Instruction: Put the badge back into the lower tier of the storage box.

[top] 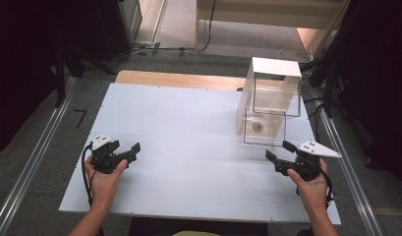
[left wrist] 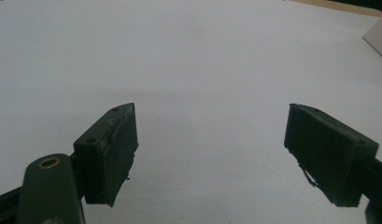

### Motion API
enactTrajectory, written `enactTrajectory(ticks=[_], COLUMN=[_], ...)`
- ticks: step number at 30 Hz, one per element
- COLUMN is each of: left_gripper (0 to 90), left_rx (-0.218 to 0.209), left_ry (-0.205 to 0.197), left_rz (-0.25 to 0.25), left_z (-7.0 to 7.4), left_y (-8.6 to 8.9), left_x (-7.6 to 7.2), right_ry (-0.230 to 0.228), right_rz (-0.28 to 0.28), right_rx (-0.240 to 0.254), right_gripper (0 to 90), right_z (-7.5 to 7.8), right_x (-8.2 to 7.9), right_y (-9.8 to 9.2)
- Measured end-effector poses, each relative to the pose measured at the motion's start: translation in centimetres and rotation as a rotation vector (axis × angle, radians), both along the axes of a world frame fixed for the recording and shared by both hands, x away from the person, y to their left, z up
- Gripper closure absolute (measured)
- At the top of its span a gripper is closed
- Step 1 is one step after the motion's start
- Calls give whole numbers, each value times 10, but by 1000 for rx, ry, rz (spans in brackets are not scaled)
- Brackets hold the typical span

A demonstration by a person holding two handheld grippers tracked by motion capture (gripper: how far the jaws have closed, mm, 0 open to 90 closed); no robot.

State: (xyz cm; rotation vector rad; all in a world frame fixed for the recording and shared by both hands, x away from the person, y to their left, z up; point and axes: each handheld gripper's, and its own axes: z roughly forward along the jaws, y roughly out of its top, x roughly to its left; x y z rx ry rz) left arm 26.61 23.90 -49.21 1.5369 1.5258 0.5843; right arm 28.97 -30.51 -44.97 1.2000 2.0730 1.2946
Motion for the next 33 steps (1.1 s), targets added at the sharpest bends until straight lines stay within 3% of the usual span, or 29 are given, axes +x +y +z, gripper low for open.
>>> enactTrajectory(ticks=[21,28,33], left_gripper=[174,174,174], left_rx=[-1,-2,-2], left_ry=[5,5,5], left_rz=[1,1,3], left_z=[-1,-1,-1], left_y=[-1,-1,-1], left_x=[0,-1,-1], right_ry=[5,21,57], right_rz=[-29,-49,-82], right_rx=[-19,-33,-75], right_gripper=[192,183,146], right_z=[-4,-9,-20], right_x=[-13,-17,-18], right_y=[-14,-22,-32])
